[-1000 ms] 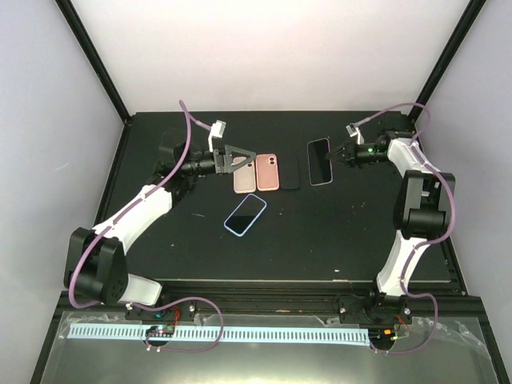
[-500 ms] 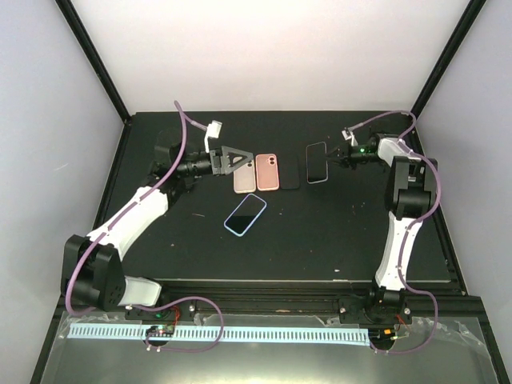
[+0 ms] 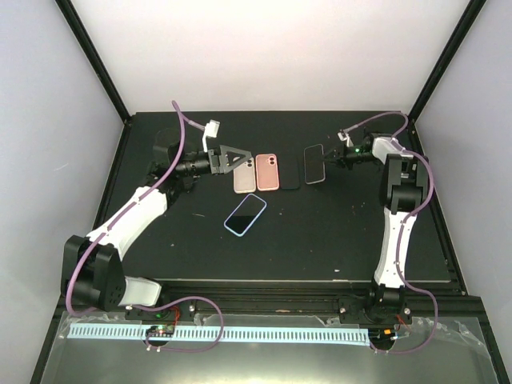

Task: Take the phone out of the phone case
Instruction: Place the phone at the center of the board.

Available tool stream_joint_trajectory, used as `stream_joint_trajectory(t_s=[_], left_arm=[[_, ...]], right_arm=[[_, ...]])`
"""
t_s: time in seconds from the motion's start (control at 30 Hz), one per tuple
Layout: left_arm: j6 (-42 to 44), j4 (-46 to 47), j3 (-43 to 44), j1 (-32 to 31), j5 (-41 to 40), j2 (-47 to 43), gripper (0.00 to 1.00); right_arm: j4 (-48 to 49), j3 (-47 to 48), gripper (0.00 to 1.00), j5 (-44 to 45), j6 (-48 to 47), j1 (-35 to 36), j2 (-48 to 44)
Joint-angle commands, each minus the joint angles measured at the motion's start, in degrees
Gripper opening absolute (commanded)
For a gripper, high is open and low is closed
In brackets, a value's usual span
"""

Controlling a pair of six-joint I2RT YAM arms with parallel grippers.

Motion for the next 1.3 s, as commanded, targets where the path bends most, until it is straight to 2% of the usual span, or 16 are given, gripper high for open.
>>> stream_joint_trajectory(t_s=[0.0, 0.2, 0.27, 0.4, 0.67, 0.8, 1.07, 1.2, 1.27], left_arm=[[0.91, 0.09, -0.65, 0.34, -1.0, -0.66, 0.99], [1.35, -0.75, -1.16, 0.34, -1.58, -1.07, 0.99], [1.72, -1.49, -0.83, 0.43, -1.94, -1.13, 0.99], [3.66, -4.54, -0.27, 0.43, -3.44, -1.27, 0.99], [14.46, -17.03, -1.52, 0.43, -12.77, -6.09, 0.99], [21.89, -24.13, -1.56, 0.43, -18.14, -7.8, 0.99], [34.03, -38.31, 2.04, 0.43, -26.02, -8.17, 0.99], [38.38, -42.89, 3.5, 0.88, -33.27, -8.13, 0.99], [38.45, -44.63, 4.19, 1.48, -38.29, -7.65, 0.99]], right_arm=[[-2.29, 3.67, 0.05, -0.34, -0.69, 1.53, 1.17], [-2.47, 3.86, 0.17, 3.35, 0.03, 2.2, 1.61], [-2.95, 3.73, 0.27, 4.92, 0.05, 2.3, 1.33], [-2.76, 2.45, 0.55, 7.54, 0.27, 2.34, -0.88], [-3.79, 0.07, 0.82, 13.82, -1.57, 2.38, -5.97], [-4.48, -1.49, 0.89, 15.34, -3.2, 2.38, -8.96], [-7.63, -2.45, 0.94, 16.92, -6.87, 2.42, -16.91], [-9.52, -3.51, 0.95, 17.52, -8.82, 2.41, -22.22], [-10.14, -4.75, 0.99, 17.48, -9.94, 2.36, -25.29]])
